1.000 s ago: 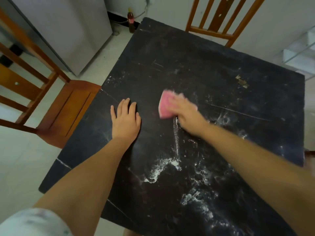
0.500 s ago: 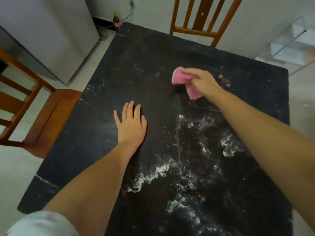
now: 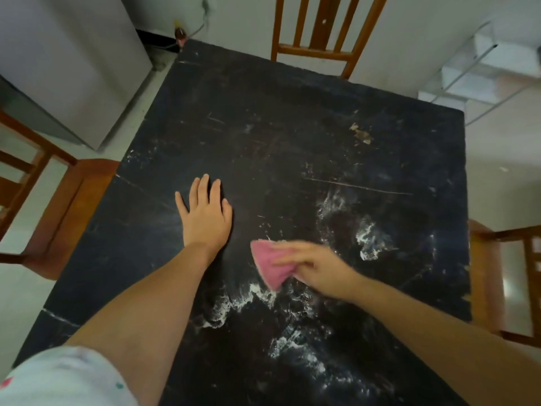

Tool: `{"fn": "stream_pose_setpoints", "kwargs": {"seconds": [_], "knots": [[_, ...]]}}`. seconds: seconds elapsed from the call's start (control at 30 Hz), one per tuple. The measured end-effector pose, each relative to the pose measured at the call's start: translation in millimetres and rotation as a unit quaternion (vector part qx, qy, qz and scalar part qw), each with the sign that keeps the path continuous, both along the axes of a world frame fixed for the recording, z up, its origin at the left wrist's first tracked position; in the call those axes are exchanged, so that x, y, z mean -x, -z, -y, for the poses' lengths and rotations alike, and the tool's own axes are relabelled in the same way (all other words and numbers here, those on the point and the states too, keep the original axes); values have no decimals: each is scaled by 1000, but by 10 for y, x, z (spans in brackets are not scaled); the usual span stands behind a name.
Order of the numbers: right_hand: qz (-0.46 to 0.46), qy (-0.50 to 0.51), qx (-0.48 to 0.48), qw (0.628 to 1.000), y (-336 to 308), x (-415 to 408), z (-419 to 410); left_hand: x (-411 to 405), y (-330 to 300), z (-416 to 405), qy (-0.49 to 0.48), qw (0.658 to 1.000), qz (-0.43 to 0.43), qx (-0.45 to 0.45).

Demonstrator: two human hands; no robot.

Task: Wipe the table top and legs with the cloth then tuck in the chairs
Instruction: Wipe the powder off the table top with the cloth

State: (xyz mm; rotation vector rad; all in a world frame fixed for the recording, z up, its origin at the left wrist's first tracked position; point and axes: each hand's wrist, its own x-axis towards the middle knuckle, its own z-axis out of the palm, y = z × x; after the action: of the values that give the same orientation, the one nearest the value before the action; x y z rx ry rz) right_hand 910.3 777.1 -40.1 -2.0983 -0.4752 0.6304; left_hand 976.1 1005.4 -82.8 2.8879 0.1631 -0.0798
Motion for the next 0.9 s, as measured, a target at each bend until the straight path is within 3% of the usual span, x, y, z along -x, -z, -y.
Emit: {"fn": "stream_pose_setpoints", "kwargs": {"seconds": [0.07,0.13,0.23,0.37,0.53,0.67,0.73,0.8,0.9], "knots": [[-29,110,-30,993,-253,-475,30,8,5,-2,-1,1000,4,0],[19,211,-51,976,-358,-1095,192,6,12,-1,-2,1000,6,-3],[86,292,44,952,-209,-1775,476,3,23,-1,-5,1000,11,-7],[200,185,194,942,289,-1541,569,7,24,0,-5,1000,12,-4],[194,63,112,973,330,-316,210,-2,-4,1,2,1000,7,4],[100,19,71,992,130,290,144,12,-17,1,4,1000,4,-1],[31,87,-1,996,-166,71,187,17,-15,6,2,1000,3,1],[46,226,-68,971,-354,-357,409,15,-11,7,-3,1000,8,4],[125,324,56,936,-223,-1105,1019,15,3,9,-5,1000,11,3]]}}
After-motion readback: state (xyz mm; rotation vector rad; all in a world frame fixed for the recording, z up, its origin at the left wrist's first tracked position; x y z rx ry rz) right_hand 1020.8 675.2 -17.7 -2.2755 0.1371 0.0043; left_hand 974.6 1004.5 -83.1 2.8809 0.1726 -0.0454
